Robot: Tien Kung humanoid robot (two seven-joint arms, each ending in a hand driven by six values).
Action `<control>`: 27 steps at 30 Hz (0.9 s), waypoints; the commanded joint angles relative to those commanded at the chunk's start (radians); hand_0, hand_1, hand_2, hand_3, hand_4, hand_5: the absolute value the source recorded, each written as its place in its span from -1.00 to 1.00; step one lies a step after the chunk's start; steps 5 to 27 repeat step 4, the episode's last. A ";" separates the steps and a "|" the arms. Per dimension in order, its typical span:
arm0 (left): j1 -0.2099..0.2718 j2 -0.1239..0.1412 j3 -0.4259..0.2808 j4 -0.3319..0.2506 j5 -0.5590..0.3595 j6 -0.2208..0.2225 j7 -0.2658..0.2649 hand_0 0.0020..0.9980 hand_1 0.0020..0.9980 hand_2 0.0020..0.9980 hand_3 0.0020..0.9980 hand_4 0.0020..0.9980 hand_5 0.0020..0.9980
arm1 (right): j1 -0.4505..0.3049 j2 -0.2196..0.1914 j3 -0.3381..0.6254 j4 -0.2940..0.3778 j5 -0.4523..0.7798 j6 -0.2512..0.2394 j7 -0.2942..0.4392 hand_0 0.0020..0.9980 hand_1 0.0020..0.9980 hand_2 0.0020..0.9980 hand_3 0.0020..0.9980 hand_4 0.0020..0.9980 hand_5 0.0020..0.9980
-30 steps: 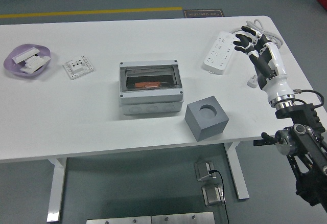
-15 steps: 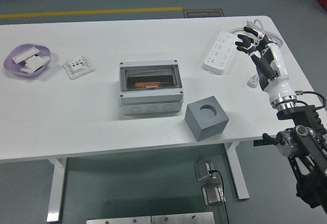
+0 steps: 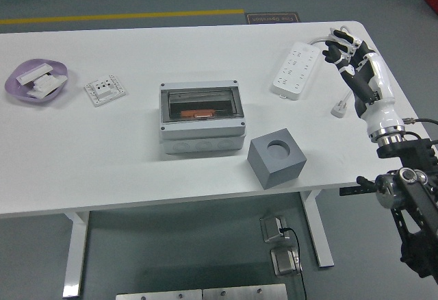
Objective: Pick up the cylinder from the cube,place it in the box,flap close box
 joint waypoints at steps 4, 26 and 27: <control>0.000 -0.001 -0.001 0.000 -0.001 0.000 0.001 0.26 0.28 0.20 0.23 0.41 -0.49 | -0.002 0.001 0.005 0.002 -0.020 -0.002 -0.006 0.49 0.40 0.47 0.58 0.76 0.01; 0.000 -0.001 -0.001 0.000 -0.001 0.000 0.001 0.26 0.28 0.20 0.23 0.41 -0.49 | -0.002 0.001 0.005 0.002 -0.020 -0.002 -0.006 0.49 0.40 0.47 0.58 0.76 0.01; 0.000 -0.001 -0.001 0.000 -0.001 0.000 0.001 0.26 0.28 0.20 0.23 0.41 -0.49 | -0.002 0.001 0.005 0.002 -0.020 -0.002 -0.006 0.49 0.40 0.47 0.58 0.76 0.01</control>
